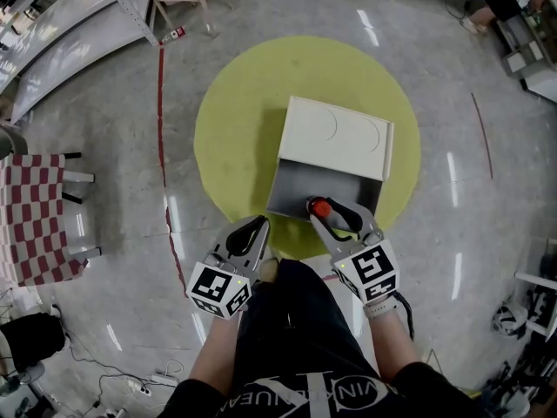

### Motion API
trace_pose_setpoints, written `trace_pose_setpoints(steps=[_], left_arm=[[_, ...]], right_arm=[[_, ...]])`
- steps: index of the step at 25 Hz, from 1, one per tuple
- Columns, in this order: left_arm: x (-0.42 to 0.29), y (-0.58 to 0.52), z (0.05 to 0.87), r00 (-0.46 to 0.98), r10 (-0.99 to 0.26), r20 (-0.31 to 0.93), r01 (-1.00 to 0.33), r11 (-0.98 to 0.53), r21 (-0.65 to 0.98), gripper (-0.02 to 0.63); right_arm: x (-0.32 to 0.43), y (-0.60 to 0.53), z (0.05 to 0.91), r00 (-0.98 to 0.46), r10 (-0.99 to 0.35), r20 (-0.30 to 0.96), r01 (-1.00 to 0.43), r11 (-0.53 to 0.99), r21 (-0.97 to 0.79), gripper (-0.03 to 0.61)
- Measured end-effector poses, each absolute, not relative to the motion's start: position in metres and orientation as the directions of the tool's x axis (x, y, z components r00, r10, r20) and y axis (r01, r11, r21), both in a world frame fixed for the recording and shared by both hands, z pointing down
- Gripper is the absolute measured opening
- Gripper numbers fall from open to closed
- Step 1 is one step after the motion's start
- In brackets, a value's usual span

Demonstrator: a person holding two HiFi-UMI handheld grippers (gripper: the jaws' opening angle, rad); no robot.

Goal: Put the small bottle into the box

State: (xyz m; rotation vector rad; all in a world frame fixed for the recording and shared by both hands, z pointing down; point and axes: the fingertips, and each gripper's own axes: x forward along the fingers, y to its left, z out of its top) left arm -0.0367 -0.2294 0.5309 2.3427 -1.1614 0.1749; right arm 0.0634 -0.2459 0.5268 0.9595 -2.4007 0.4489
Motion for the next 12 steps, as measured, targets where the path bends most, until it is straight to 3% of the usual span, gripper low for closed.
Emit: trace_pose_setpoints(steps=[12], left_arm=[[-0.037, -0.218, 0.525, 0.627, -0.709, 0.322, -0.771, -0.508, 0.384, 0.028]], right_arm=[[0.073, -0.241, 0.516, -0.612, -0.591, 0.525, -0.741, 0.66, -0.121, 0.15]])
